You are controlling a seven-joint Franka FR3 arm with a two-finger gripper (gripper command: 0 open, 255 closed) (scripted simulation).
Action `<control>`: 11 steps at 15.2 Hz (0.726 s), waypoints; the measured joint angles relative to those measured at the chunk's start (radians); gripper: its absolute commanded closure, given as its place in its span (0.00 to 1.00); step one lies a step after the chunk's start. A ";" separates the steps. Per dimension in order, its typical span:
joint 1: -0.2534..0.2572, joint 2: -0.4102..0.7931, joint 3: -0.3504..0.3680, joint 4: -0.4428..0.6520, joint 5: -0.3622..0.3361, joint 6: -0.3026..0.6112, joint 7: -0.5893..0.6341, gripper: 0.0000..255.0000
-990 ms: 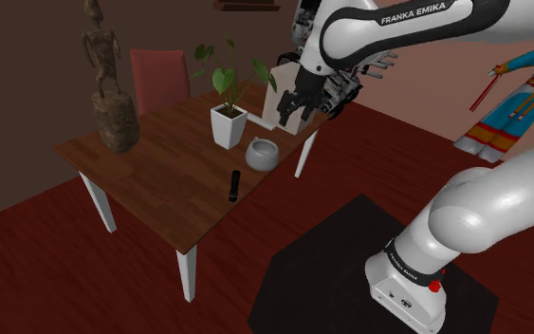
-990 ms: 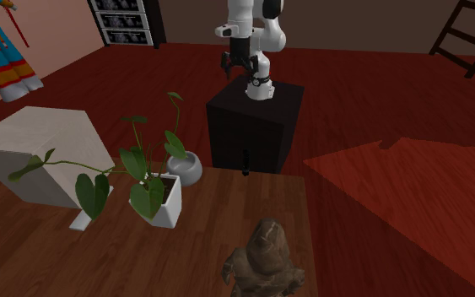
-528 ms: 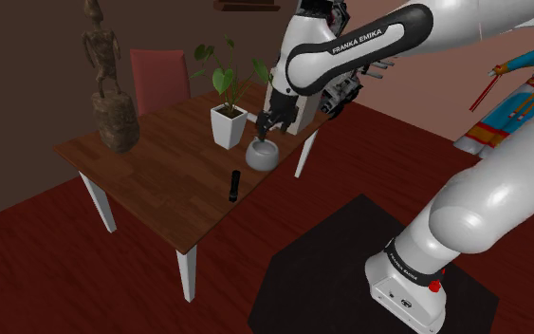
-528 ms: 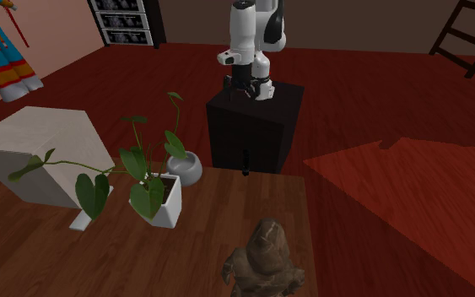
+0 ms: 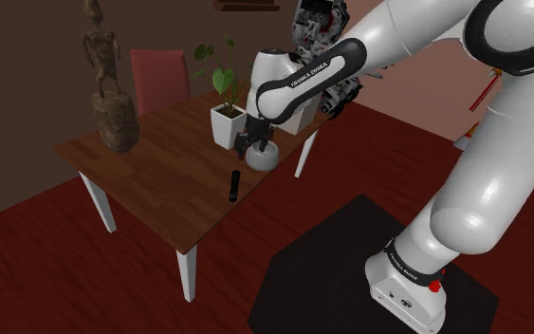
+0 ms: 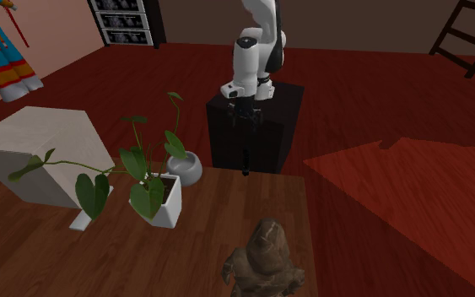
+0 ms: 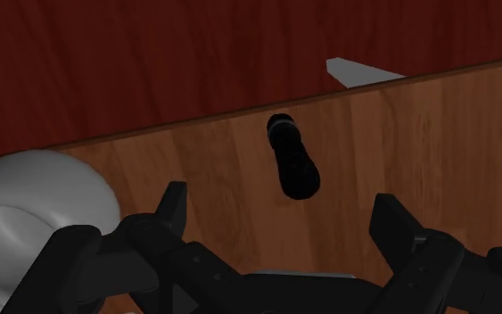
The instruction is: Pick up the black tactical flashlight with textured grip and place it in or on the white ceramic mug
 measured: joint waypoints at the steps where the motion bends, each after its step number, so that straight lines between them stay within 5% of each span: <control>1: 0.009 0.038 0.000 0.020 -0.012 0.012 0.015 0.00; 11: 0.059 0.297 -0.023 0.175 -0.081 0.086 0.071 0.00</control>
